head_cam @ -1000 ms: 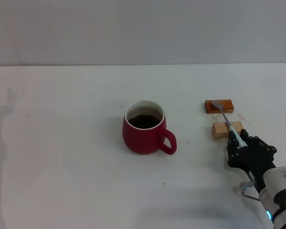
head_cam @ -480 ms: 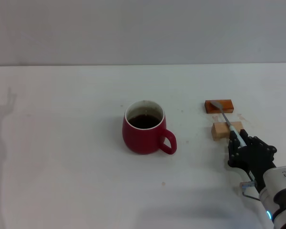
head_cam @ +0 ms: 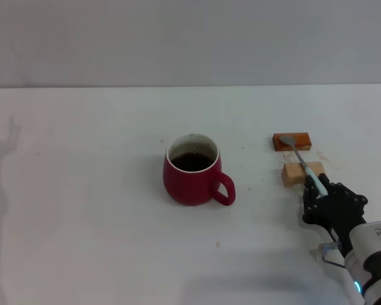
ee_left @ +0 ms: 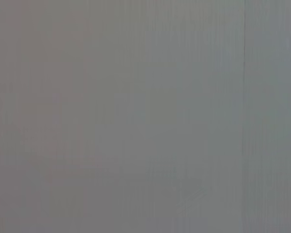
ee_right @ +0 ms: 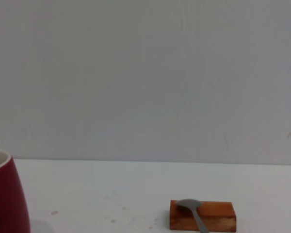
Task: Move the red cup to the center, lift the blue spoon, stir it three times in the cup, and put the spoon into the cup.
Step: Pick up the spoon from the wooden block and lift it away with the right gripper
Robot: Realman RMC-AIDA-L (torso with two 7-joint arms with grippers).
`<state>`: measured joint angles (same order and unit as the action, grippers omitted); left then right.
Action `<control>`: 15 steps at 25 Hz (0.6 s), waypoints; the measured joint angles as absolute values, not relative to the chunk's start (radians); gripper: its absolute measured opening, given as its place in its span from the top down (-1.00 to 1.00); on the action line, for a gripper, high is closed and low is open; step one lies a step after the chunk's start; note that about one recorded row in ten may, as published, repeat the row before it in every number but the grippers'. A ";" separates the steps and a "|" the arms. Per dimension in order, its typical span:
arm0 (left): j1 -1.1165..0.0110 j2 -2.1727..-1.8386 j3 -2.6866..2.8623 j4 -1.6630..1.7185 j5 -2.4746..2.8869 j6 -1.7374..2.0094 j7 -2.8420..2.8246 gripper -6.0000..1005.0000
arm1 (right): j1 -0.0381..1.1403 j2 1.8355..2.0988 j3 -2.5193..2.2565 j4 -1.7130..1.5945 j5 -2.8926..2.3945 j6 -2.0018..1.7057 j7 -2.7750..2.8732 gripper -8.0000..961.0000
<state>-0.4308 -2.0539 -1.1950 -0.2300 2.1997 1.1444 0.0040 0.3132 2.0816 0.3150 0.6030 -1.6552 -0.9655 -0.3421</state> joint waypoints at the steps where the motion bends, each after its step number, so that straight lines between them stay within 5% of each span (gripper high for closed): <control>1: -0.431 -2.054 -1.195 -0.230 2.200 1.144 0.004 -0.71 | 0.313 2.082 0.315 0.603 -1.655 -0.966 -0.342 0.58; 15: -0.428 -2.054 -1.209 -0.233 2.200 1.145 0.003 -0.71 | 0.316 2.082 0.318 0.601 -1.655 -0.962 -0.342 0.61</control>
<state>-0.4276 -2.0539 -1.2088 -0.2333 2.2003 1.1446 0.0031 0.3161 2.0816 0.3175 0.6012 -1.6552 -0.9617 -0.3421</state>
